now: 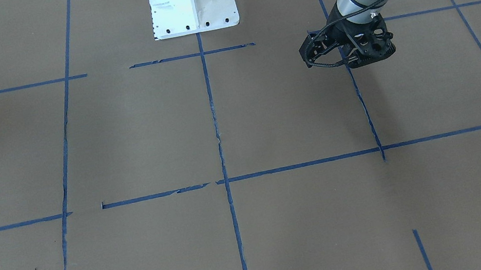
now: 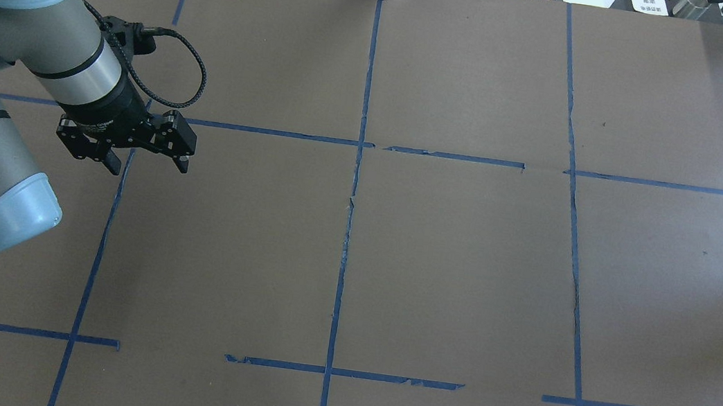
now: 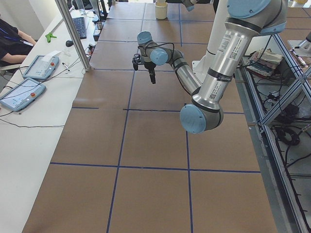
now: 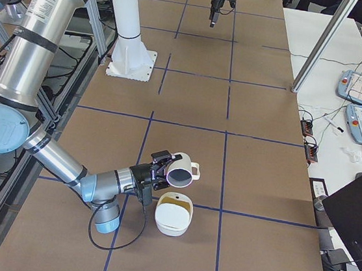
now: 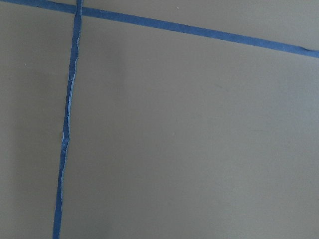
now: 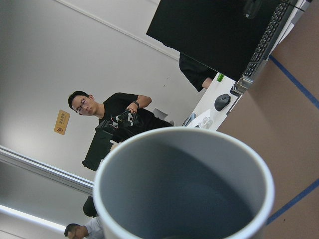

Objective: Left arm hands cup to right arm to dump lemon

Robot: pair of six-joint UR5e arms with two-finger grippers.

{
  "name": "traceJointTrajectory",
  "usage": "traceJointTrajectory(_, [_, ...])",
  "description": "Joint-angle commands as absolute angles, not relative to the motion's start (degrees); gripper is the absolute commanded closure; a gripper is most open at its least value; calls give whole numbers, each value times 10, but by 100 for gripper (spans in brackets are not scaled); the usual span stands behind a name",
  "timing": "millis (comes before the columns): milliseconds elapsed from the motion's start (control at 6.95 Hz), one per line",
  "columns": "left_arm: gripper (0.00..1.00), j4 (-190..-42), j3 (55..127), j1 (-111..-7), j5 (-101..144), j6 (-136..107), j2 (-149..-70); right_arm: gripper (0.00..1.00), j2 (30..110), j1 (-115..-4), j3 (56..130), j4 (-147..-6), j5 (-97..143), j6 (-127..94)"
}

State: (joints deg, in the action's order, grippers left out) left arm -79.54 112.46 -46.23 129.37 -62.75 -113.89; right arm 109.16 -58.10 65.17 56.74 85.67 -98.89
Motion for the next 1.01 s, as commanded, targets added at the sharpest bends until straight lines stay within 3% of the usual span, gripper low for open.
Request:
traceJointTrajectory(0, [0,-795,1128,-462,1294,-628,-1138,61,1100,-719,767,422,1032,-885])
traceJointTrajectory(288, [0,-795,1129,-462,1294,-628,-1137,62,1092,-799,894,244,1134,-814])
traceJointTrajectory(863, [0,-795,1127,-461,1295,-628,-1138,68,992,-759,900,78,1128,-605])
